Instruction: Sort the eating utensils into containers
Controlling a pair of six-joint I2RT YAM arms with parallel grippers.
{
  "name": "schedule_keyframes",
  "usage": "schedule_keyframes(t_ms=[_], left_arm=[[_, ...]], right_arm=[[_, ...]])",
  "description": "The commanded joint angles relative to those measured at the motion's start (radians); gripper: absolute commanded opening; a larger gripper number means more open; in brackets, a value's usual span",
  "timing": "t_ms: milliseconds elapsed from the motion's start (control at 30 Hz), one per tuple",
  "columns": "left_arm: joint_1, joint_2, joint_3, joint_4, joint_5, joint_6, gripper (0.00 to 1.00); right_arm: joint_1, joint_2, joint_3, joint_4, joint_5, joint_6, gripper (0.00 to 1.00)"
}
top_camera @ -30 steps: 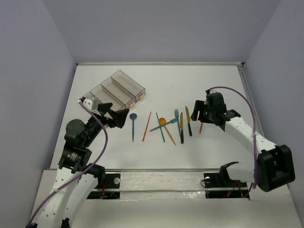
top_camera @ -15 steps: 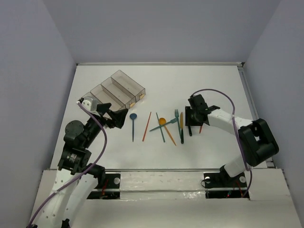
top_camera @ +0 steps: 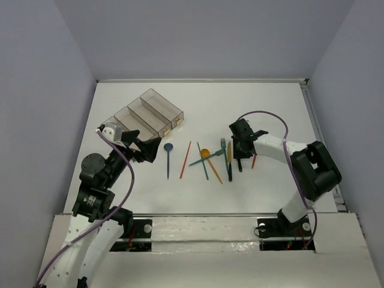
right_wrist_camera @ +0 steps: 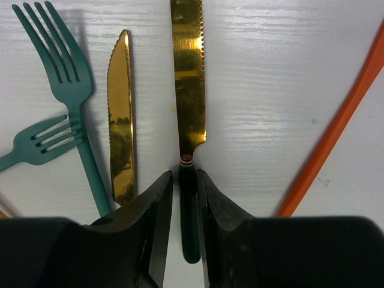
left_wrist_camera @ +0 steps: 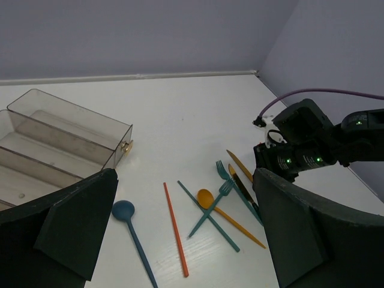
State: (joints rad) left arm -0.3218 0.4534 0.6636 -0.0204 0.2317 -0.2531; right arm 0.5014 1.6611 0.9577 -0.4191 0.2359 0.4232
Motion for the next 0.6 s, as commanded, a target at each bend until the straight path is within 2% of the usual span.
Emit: schedule_keyframes(t_ms=[0,67,167,233,433,533,567], left_arm=[[-0.006,-0.015,0.048,0.025,-0.011,0.015,0.99],[-0.006,-0.016,0.050,0.027,-0.014,0.017,0.99],[-0.006,-0.015,0.048,0.025,-0.014,0.018,0.99],[-0.006,-0.013,0.050,0.025,-0.015,0.018,0.99],[-0.006,-0.013,0.051,0.023,-0.023,0.020,0.99],[-0.006,-0.013,0.053,0.022,-0.038,0.020,0.99],[-0.006,-0.018,0.054,0.022,-0.045,0.018,0.99]], right_arm=[[0.009,0.023,0.038,-0.027,0.057,0.032,0.21],[0.009,0.031,0.042,-0.033,0.068,0.040,0.13],[0.009,0.031,0.058,-0.043,0.091,0.042,0.10],[0.009,0.016,0.068,-0.055,0.112,0.039,0.04],[0.020,-0.055,0.150,-0.058,0.149,-0.038,0.00],[0.048,-0.121,0.200,0.008,0.086,-0.087,0.00],[0.060,-0.141,0.211,0.076,0.006,-0.089,0.00]])
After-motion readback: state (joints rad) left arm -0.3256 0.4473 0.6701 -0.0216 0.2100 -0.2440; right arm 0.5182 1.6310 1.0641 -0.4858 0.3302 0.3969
